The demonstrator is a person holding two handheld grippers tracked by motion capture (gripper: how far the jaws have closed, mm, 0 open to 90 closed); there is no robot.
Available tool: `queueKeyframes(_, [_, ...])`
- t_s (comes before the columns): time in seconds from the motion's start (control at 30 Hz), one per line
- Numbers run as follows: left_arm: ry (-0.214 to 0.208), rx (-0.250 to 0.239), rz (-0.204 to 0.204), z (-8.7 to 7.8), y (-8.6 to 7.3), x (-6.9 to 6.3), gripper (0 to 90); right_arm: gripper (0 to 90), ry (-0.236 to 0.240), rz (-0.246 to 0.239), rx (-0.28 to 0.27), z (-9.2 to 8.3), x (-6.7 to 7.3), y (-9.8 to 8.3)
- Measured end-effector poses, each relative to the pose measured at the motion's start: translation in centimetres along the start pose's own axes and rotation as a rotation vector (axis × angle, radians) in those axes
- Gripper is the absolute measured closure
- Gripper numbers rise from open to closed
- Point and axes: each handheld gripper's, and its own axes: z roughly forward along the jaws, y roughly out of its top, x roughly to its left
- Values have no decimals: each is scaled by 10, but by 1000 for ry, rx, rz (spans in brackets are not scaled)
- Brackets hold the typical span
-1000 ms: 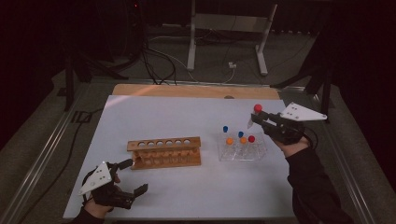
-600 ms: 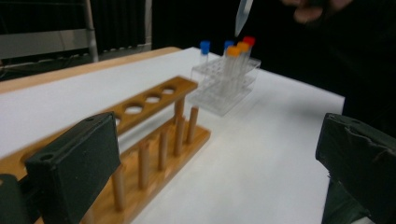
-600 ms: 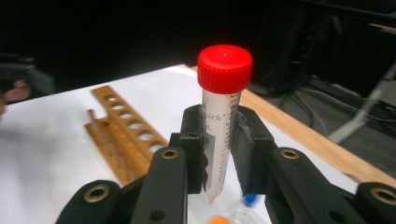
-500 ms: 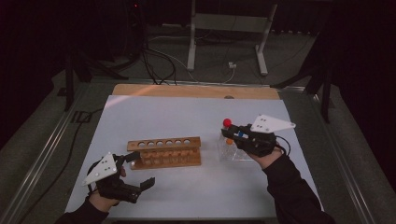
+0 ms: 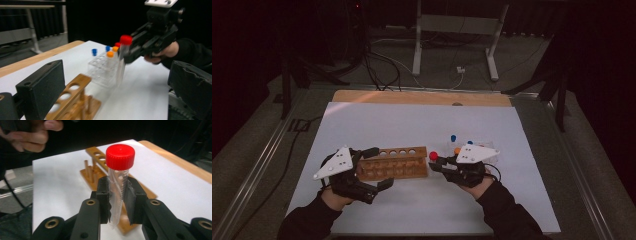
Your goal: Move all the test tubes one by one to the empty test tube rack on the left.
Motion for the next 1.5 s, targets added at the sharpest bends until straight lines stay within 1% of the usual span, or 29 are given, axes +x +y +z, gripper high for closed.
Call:
queueKeyframes(0.07, [-25, 4, 8, 8, 1, -2, 31, 750, 12, 0, 5, 3, 4, -1])
queueKeyframes(0.1, [-29, 10, 12, 13, 2, -3, 39, 750, 22, -1, 11, 5, 7, -2])
queueKeyframes(0.17, [-54, 16, 21, 21, 3, -5, 58, 749, 33, -3, 17, 8, 9, -3])
queueKeyframes(0.2, [-56, 18, 27, 25, 3, -6, 58, 749, 33, -3, 17, 8, 9, -3])
queueKeyframes(0.27, [-76, 20, 28, 32, 3, -8, 78, 750, 42, -3, 24, 10, 11, -4])
queueKeyframes(0.3, [-77, 24, 34, 35, 3, -9, 128, 750, 50, 3, 28, 12, 13, -6])
queueKeyframes(0.33, [-83, 26, 40, 39, 3, -9, 128, 750, 50, 3, 28, 12, 13, -6])
queueKeyframes(0.43, [-79, 36, 45, 48, 2, -11, 168, 750, 63, 3, 30, 15, 16, -7])
queueKeyframes(0.47, [-79, 32, 47, 50, 1, -11, 237, 750, 72, 3, 30, 17, 17, -7])
queueKeyframes(0.5, [-83, 31, 45, 53, 1, -11, 237, 750, 72, 3, 30, 17, 17, -7])
queueKeyframes(0.53, [-90, 35, 44, 55, 0, -11, 257, 750, 72, 2, 30, 17, 18, -7])
queueKeyframes(0.57, [-100, 37, 48, 58, 0, -11, 336, 750, 78, 1, 33, 18, 19, -7])
queueKeyframes(0.6, [-100, 37, 50, 59, 0, -11, 369, 750, 77, -2, 34, 19, 20, -7])
queueKeyframes(0.63, [-105, 38, 52, 60, 0, -12, 391, 749, 78, -3, 35, 19, 20, -7])
queueKeyframes(0.67, [-115, 38, 51, 61, 0, -12, 391, 749, 78, -3, 35, 19, 20, -7])
queueKeyframes(0.7, [-111, 41, 54, 63, 1, -12, 424, 750, 81, -3, 34, 19, 20, -7])
queueKeyframes(0.73, [-117, 48, 62, 65, 1, -13, 475, 749, 80, -5, 36, 20, 20, -7])
queueKeyframes(0.87, [-126, 57, 77, 68, 1, -14, 569, 749, 83, -4, 34, 20, 21, -6])
queueKeyframes(0.9, [-123, 59, 82, 69, 1, -15, 569, 749, 83, -4, 34, 20, 21, -6])
queueKeyframes(0.93, [-122, 60, 85, 70, 1, -15, 606, 749, 83, -7, 35, 20, 21, -6])
queueKeyframes(1.03, [-117, 59, 82, 70, 1, -14, 666, 749, 85, -9, 37, 19, 21, -6])
queueKeyframes(1.07, [-115, 60, 82, 70, 1, -14, 666, 749, 85, -9, 37, 19, 21, -6])
queueKeyframes(1.1, [-112, 60, 81, 70, 1, -13, 703, 749, 84, -10, 38, 19, 21, -6])
queueKeyframes(1.17, [-106, 61, 100, 70, 1, -14, 706, 749, 82, -9, 37, 19, 21, -6])
queueKeyframes(1.3, [-99, 64, 119, 71, 3, -15, 712, 749, 82, -5, 35, 18, 21, -5])
queueKeyframes(1.4, [-104, 61, 126, 71, 4, -15, 717, 749, 81, -6, 36, 17, 21, -5])
queueKeyframes(1.43, [-107, 59, 121, 71, 4, -14, 720, 749, 85, -7, 30, 17, 20, -4])
queueKeyframes(1.5, [-107, 59, 121, 71, 5, -14, 720, 747, 76, -13, 28, 16, 21, -4])
